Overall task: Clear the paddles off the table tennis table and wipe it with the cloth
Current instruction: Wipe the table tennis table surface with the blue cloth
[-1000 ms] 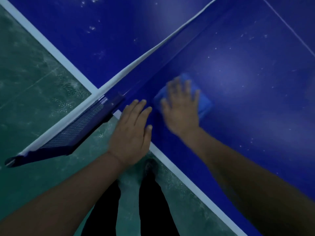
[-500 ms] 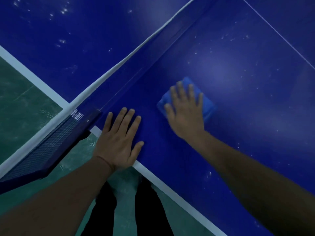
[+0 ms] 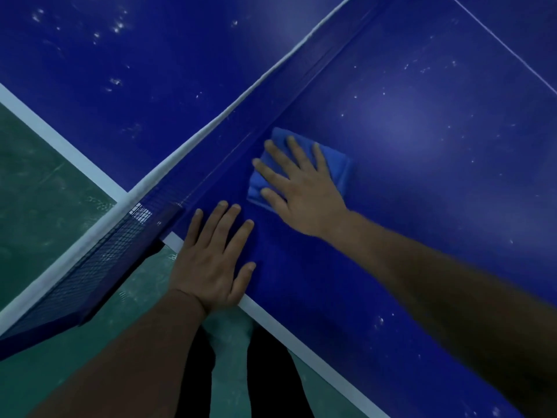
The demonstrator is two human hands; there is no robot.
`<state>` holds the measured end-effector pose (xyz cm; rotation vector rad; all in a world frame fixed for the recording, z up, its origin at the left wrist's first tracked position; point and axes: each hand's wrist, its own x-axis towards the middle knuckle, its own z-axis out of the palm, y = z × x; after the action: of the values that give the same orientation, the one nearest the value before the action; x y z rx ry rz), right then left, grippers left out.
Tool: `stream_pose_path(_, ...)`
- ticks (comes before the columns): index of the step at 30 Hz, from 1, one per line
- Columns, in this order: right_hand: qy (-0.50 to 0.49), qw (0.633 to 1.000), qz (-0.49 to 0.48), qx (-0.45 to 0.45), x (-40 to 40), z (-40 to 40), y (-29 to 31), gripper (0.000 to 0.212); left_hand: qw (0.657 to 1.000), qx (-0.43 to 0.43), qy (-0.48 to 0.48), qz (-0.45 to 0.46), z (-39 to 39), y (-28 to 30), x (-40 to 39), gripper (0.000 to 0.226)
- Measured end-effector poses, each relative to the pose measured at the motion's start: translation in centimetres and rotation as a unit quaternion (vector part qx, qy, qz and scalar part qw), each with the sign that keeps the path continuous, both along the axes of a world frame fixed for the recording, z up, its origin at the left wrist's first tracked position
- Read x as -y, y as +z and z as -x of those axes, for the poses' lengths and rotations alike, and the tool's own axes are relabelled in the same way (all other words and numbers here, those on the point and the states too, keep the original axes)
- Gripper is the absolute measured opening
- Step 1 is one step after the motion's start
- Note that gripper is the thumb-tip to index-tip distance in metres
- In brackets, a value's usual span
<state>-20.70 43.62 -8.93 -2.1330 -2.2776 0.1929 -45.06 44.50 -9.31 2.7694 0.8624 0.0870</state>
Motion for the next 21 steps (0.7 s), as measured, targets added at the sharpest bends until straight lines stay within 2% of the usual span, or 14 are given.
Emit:
stream_pose_path(2,0.034,0.999,0.019,0.006,-2.3,-3.0,0.4,0.056,1.000,-0.010,-0.001,0.001,0.0,0.1,-0.1,0.066)
stream_pose_path(3,0.004,1.000,0.025,0.016,-3.4,-5.0,0.5,0.056,1.000,-0.016,-0.001,0.003,-0.1,0.2,-0.1,0.067)
stream_pose_path(5,-0.142,0.989,0.028,0.026,-5.1,-9.3,1.0,0.057,1.000,-0.023,-0.003,0.007,-0.1,0.3,-0.1,0.068)
stream_pose_path(7,-0.319,0.947,0.029,0.002,-5.8,-11.1,1.4,0.058,1.000,-0.029,-0.006,0.008,-0.2,0.4,-0.1,0.068)
stream_pose_path(8,-0.365,0.931,0.029,0.000,-6.1,-10.1,1.5,0.059,0.999,-0.032,-0.006,0.009,-0.2,0.5,-0.1,0.069)
stream_pose_path(9,-0.359,0.933,0.021,0.007,-6.1,-8.2,1.4,0.060,0.999,-0.033,-0.006,0.008,-0.2,0.5,-0.2,0.069)
stream_pose_path(10,-0.301,0.954,0.009,0.012,-5.9,-5.7,1.2,0.060,0.999,-0.034,-0.006,0.007,-0.2,0.6,-0.2,0.069)
stream_pose_path(12,-0.096,0.995,0.014,-0.003,-4.3,-0.5,0.7,0.060,0.999,-0.035,-0.005,0.006,-0.2,0.7,-0.2,0.069)
stream_pose_path(13,-0.006,1.000,0.019,0.003,-3.1,0.9,0.5,0.060,0.999,-0.035,-0.004,0.006,-0.3,0.7,-0.2,0.068)
stream_pose_path(14,0.041,0.999,0.028,0.011,-2.6,0.7,0.5,0.059,0.999,-0.033,-0.005,0.006,-0.3,0.7,-0.2,0.068)
stream_pose_path(15,0.037,0.999,0.036,0.007,-2.8,-0.8,0.8,0.060,0.999,-0.033,-0.007,0.004,-0.3,0.7,-0.2,0.068)
stream_pose_path(18,-0.170,0.984,0.033,0.035,-3.8,-8.6,1.1,0.060,0.999,-0.037,-0.009,0.006,-0.2,0.6,-0.2,0.069)
stream_pose_path(19,-0.261,0.964,0.034,0.041,-3.5,-11.5,1.3,0.059,0.999,-0.037,-0.008,0.008,-0.2,0.6,-0.2,0.069)
stream_pose_path(21,-0.434,0.901,0.027,0.001,-2.2,-15.2,1.9,0.059,0.999,-0.038,-0.010,0.012,-0.2,0.6,-0.2,0.069)
